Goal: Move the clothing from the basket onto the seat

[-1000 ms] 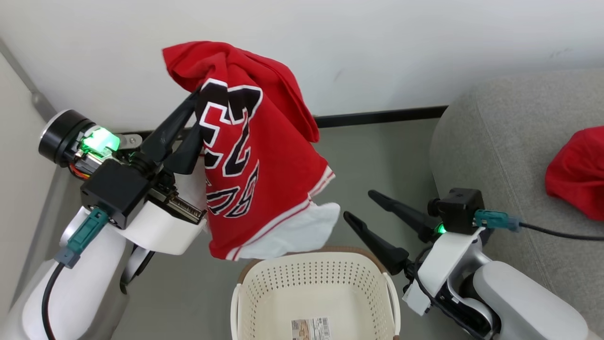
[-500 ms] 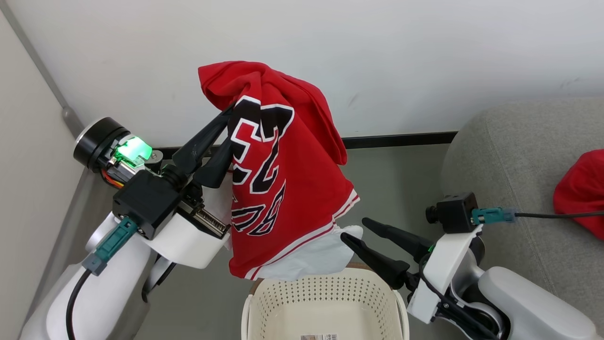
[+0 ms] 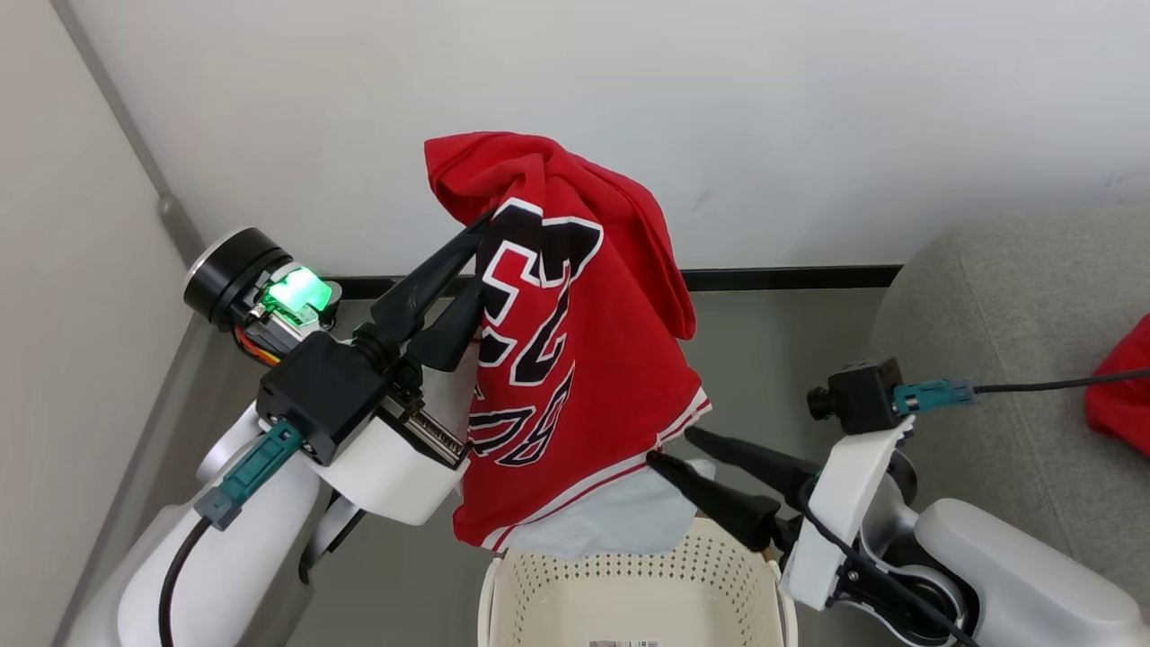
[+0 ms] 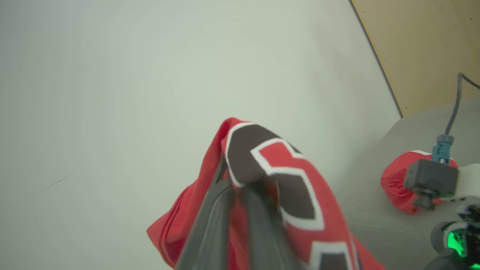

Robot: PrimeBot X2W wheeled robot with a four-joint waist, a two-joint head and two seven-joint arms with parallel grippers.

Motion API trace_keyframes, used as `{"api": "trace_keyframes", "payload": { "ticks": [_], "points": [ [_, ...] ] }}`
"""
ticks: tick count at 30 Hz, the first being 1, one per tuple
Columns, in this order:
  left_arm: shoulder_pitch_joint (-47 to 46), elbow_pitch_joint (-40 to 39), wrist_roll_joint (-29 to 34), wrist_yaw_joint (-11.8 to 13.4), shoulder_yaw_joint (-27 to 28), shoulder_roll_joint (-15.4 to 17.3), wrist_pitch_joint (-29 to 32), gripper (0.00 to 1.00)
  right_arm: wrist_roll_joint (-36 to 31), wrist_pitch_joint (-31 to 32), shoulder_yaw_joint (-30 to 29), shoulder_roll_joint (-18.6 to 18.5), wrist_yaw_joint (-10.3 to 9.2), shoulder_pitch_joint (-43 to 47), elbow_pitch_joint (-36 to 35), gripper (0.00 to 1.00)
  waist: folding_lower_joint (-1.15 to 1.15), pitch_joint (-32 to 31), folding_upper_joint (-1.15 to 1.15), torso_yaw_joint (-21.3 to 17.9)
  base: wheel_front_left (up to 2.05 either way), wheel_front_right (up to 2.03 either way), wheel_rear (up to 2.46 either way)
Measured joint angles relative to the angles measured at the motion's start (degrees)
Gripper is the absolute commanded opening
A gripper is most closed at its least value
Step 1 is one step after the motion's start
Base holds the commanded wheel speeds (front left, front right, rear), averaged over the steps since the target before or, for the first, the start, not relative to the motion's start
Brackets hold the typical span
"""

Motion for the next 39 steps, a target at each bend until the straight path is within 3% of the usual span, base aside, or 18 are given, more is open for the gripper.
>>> {"api": "trace_keyframes", "payload": {
  "ticks": [12, 23, 24, 25, 27, 28, 29, 39],
  "points": [
    [-1.36, -0.90, 0.01, -0.20, -1.31, -0.80, 1.13, 0.00, 4.09, 0.65, 2.09, -0.30, -0.01, -1.09, 1.20, 1.00, 0.00, 0.43, 0.00, 1.71, 0.00, 0.00, 0.00],
    [-2.33, -1.02, -0.21, -0.27, -2.79, -2.31, 2.11, 0.00, 1.09, -3.16, 6.12, 1.33, -0.01, -7.00, 3.54, 1.00, 0.00, 1.12, 0.00, 3.30, 0.00, 0.00, 0.00],
    [-2.33, -1.00, -0.24, -0.27, -2.79, -2.40, 2.32, 0.00, 0.83, -3.83, 6.37, 1.56, -0.01, -7.42, 3.64, 0.60, 0.00, 1.19, 0.00, 3.40, 0.00, 0.00, 0.00],
    [-2.33, -0.98, -0.30, -0.27, -2.78, -2.44, 2.46, 0.00, 0.52, -4.64, 6.60, 2.00, -0.01, -7.71, 3.67, 0.45, 0.00, 1.27, 0.00, 3.48, 0.00, 0.00, 0.00],
    [-2.33, -0.87, -0.60, -0.26, -2.64, -2.45, 2.46, 0.00, -0.51, -6.09, 7.79, 2.96, -0.01, -8.32, 3.88, 0.32, 0.00, 1.46, 0.00, 3.51, 0.00, 0.00, 0.00],
    [-2.32, -0.81, -0.87, -0.26, -2.57, -2.45, 2.46, 0.00, -1.19, -6.65, 8.32, 3.37, -0.01, -8.56, 4.20, 0.20, 0.00, 1.53, 0.00, 3.47, 0.00, 0.00, 0.00],
    [-2.32, -0.80, -1.25, -0.26, -2.54, -2.46, 2.46, 0.00, -1.74, -7.45, 8.72, 3.72, 0.00, -8.64, 4.65, 0.00, 0.00, 1.59, 0.00, 3.41, 0.00, 0.00, 0.00],
    [-0.88, 1.37, -2.82, 0.16, -1.23, -2.44, 2.46, 0.00, -4.20, -15.56, 11.10, 4.95, 0.00, -9.44, 5.70, 0.00, 0.00, 2.22, 0.00, 2.04, 0.00, 0.00, 0.00]
  ]
}}
